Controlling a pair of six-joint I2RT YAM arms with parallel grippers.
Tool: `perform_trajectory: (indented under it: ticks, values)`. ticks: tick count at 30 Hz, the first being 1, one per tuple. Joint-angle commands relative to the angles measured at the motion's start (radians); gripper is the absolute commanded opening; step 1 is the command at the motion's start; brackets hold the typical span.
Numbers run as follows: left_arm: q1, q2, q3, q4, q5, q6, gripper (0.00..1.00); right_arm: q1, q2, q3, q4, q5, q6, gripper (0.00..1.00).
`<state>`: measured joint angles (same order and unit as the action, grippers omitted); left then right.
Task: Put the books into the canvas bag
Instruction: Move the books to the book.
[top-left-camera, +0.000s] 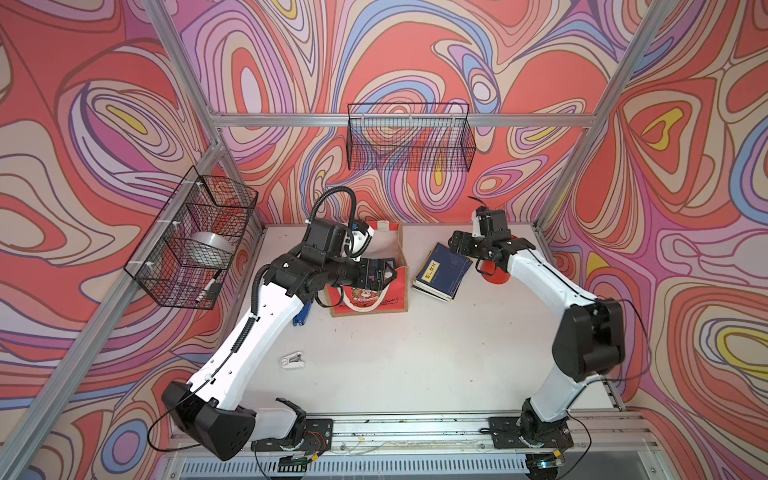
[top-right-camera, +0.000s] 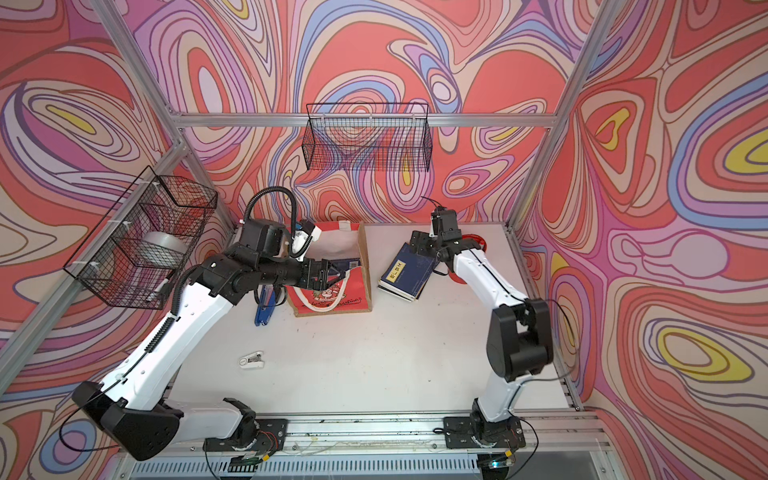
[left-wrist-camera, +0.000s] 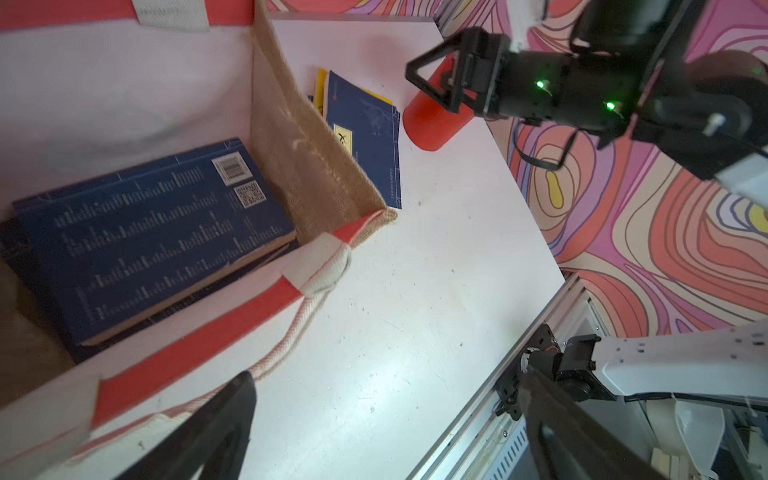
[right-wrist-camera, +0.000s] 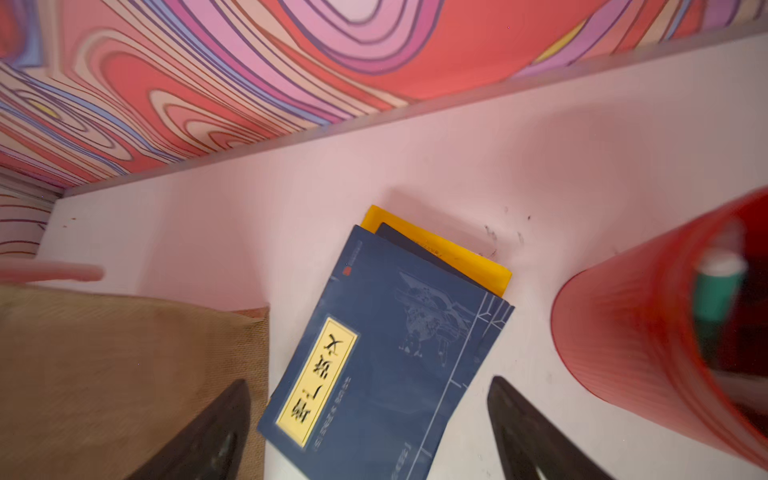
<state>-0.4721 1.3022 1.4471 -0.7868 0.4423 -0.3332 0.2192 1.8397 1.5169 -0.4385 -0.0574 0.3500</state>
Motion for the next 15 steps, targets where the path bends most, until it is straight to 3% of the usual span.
perform_trajectory:
  ticks: [1, 9, 15]
  values:
    - [-0.008, -0.083, -0.060, 0.104, 0.022, -0.048, 1.00, -0.003, 0.150, 0.120, 0.000, -0.032, -0.009, 0.92]
    - [-0.009, -0.179, -0.137, 0.052, -0.035, -0.025, 1.00, -0.004, 0.478, 0.437, -0.062, 0.032, -0.012, 0.98]
    - [-0.008, -0.175, -0.142, 0.046, -0.051, -0.014, 1.00, -0.004, 0.696, 0.711, -0.300, 0.020, -0.042, 0.98]
